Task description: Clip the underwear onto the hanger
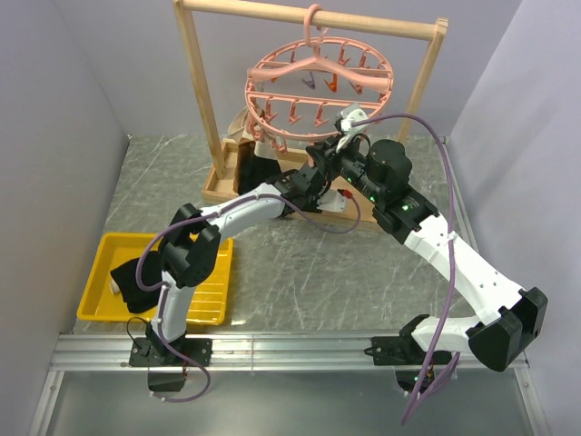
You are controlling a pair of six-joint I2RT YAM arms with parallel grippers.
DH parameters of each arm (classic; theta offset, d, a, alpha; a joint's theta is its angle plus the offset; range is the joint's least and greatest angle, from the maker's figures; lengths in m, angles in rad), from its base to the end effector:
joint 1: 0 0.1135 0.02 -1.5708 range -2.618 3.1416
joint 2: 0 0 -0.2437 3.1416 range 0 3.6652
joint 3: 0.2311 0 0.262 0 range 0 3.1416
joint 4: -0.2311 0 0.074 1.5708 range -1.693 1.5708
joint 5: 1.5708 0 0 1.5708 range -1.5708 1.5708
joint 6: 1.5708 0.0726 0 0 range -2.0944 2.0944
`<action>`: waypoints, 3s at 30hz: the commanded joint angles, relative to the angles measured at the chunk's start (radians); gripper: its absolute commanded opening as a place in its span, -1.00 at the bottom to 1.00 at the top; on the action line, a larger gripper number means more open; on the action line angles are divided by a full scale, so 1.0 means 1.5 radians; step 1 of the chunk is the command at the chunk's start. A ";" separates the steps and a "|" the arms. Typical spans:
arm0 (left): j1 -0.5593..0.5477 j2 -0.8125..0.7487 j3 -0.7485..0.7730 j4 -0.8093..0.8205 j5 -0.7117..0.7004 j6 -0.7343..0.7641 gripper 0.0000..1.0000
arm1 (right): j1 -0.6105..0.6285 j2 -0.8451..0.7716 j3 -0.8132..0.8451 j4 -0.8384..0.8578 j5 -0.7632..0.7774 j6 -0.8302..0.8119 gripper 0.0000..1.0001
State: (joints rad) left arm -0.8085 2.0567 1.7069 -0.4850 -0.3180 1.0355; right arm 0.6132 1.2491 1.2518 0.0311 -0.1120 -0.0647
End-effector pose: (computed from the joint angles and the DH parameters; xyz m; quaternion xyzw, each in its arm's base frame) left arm 0.3548 -0.3387 0.1920 0.6997 0.6020 0.1870 0.3362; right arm 0.2766 0.2045 0.4103 -0.2687 0.6411 0.2319 0.6805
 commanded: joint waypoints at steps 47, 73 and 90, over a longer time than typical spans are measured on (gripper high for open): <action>0.373 -0.564 -0.435 0.223 0.621 -0.362 -0.99 | -0.003 0.004 0.005 0.017 -0.031 0.013 -1.00; 0.421 -0.446 -0.507 0.562 0.636 -0.710 0.30 | -0.004 0.012 0.001 0.022 -0.061 0.021 -1.00; 0.397 -0.420 -0.509 0.546 0.516 -0.810 0.32 | -0.003 0.017 0.001 0.028 -0.061 0.023 -1.00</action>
State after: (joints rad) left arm -0.1993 1.4425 0.9337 0.3405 0.5125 -0.1780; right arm 0.6041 1.2675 1.2510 0.0517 -0.1513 -0.0307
